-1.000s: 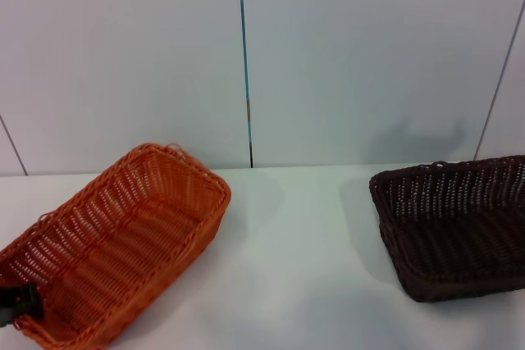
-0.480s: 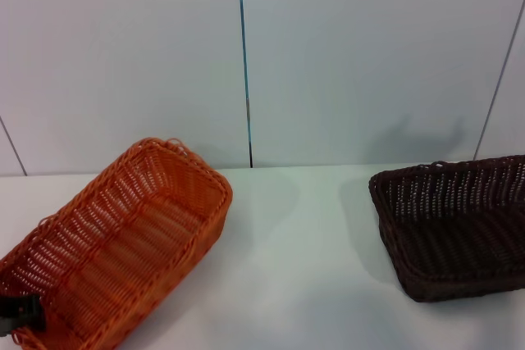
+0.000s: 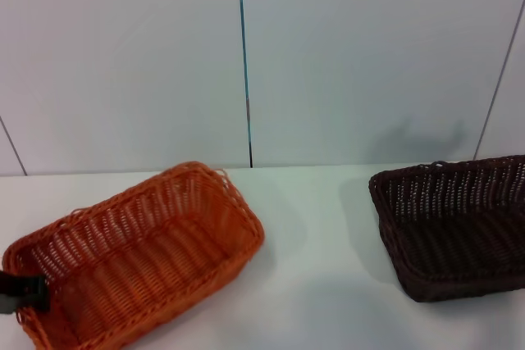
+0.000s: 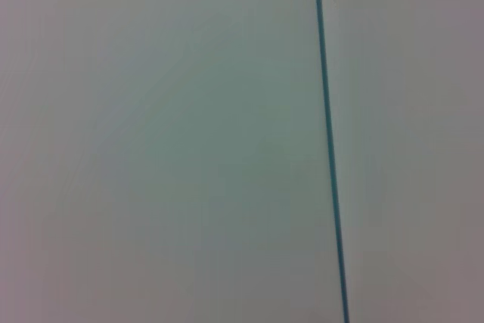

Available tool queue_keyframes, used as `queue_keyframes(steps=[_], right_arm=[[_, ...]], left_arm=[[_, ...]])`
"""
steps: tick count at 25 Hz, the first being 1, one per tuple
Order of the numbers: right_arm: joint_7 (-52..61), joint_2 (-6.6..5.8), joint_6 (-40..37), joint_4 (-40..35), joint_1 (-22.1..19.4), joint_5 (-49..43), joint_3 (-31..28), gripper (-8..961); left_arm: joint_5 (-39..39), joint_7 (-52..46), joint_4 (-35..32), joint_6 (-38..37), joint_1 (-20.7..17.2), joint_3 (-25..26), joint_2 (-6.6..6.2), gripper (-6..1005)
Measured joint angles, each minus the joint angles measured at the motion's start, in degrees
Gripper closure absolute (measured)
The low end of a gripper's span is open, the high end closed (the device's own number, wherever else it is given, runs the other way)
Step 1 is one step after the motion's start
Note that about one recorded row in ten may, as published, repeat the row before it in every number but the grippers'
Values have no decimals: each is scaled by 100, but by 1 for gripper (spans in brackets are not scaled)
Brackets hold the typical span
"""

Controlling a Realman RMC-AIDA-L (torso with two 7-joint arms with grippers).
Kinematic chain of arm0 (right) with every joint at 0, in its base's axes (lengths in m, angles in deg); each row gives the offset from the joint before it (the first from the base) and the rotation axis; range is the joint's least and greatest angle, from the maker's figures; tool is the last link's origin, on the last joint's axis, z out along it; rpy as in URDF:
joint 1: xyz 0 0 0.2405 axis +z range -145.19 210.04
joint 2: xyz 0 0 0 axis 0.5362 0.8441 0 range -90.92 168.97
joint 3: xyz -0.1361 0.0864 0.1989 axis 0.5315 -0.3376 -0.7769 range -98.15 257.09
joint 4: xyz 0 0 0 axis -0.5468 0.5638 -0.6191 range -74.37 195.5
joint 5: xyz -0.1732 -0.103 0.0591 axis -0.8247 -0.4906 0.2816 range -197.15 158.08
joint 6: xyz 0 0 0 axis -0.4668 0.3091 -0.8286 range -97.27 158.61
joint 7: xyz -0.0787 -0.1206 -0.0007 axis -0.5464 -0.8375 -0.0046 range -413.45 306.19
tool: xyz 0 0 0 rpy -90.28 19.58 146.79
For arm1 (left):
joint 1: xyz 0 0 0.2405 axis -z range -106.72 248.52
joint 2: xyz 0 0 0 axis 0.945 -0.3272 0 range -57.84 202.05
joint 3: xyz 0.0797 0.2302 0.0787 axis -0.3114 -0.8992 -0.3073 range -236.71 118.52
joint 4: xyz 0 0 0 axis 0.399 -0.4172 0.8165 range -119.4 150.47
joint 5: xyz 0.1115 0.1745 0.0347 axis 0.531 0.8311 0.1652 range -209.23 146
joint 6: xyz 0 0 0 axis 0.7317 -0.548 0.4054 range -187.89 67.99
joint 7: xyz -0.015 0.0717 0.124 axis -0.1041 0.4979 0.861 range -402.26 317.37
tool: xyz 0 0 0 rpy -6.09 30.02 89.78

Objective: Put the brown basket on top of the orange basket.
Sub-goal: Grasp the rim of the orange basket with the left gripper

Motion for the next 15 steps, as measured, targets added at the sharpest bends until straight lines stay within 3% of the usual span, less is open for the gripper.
queue_keyframes(steps=[7, 15], right_arm=[[0, 10, 5, -54, 1, 0, -10, 53], [0, 10, 13, -71, 42, 0, -12, 55]], left_arm=[[-48, 162, 6, 418, 224, 311, -197, 847], [-476, 400, -38, 881, 377, 402, -522, 864]])
